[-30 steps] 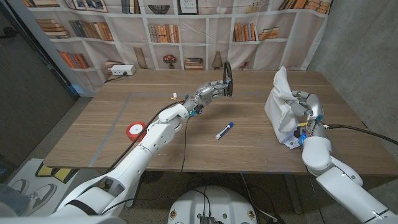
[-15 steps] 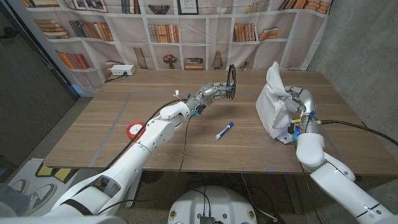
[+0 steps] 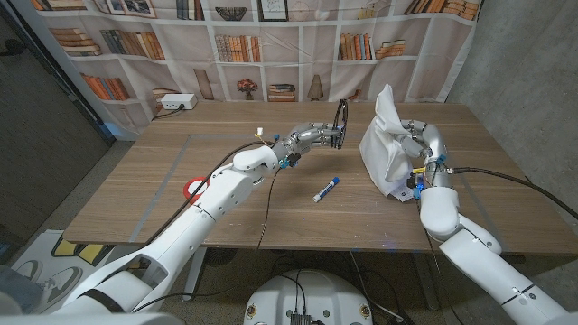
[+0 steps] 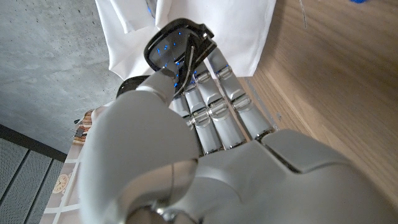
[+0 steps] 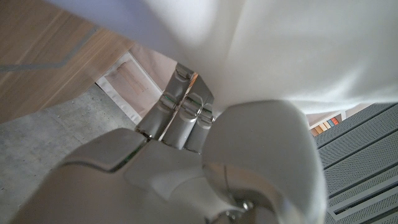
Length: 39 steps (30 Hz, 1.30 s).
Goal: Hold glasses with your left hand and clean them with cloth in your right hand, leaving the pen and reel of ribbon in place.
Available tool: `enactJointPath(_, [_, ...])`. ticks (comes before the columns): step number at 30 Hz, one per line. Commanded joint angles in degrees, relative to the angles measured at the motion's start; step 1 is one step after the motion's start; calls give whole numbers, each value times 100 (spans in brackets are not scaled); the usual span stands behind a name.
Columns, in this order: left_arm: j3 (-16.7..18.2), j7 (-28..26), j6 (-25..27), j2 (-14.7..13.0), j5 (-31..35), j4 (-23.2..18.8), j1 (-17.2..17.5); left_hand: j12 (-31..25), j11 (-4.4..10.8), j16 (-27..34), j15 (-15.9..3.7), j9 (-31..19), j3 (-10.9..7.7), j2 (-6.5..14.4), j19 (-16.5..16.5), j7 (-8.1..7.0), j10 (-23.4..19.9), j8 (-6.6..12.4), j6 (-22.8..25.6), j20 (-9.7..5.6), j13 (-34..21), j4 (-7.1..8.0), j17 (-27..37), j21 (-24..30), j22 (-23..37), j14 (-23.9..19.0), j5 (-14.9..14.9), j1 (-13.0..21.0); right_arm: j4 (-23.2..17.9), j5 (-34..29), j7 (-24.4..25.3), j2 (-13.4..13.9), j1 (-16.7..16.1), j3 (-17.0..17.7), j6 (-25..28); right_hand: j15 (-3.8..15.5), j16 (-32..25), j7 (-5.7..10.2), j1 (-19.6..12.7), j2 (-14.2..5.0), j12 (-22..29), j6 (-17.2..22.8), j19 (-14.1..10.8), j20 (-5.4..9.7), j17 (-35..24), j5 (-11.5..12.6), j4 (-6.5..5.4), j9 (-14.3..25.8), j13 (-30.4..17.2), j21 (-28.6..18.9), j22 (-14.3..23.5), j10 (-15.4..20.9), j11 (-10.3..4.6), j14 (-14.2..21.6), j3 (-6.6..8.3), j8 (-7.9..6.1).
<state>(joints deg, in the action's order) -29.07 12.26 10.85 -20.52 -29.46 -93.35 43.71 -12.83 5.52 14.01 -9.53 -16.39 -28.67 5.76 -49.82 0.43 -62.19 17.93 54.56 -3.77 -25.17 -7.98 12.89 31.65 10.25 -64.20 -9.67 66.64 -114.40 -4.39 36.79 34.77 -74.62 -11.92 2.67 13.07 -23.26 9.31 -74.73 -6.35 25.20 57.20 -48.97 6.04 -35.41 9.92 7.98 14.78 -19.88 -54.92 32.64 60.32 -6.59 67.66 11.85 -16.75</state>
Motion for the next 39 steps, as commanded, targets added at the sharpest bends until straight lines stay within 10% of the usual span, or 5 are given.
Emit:
enactJointPath(1, [-13,-46,81,-81,22,-75,5,-46,-50,26,-140,-25,-85,43,-49,296,-11,48,259,20,-35,43,29,38,31,-174,-32,68,42,-32,-137,-62,190,-201,-139,-21,10,-3,25,-40,15,3,22,708,-9,34,-26,41,-1004,-40,1,390,-385,-18,24,6])
enactJointPath(39, [-610,788,104,487,430,894,-811,-49,-64,29,-142,-41,-123,29,-39,306,-12,25,263,25,-112,46,47,79,30,-167,-28,53,-182,-114,-373,-49,395,-360,-67,-24,80,-19,76,-60,-20,6,79,706,-7,29,-42,39,-1075,-39,-89,402,-396,-42,44,17])
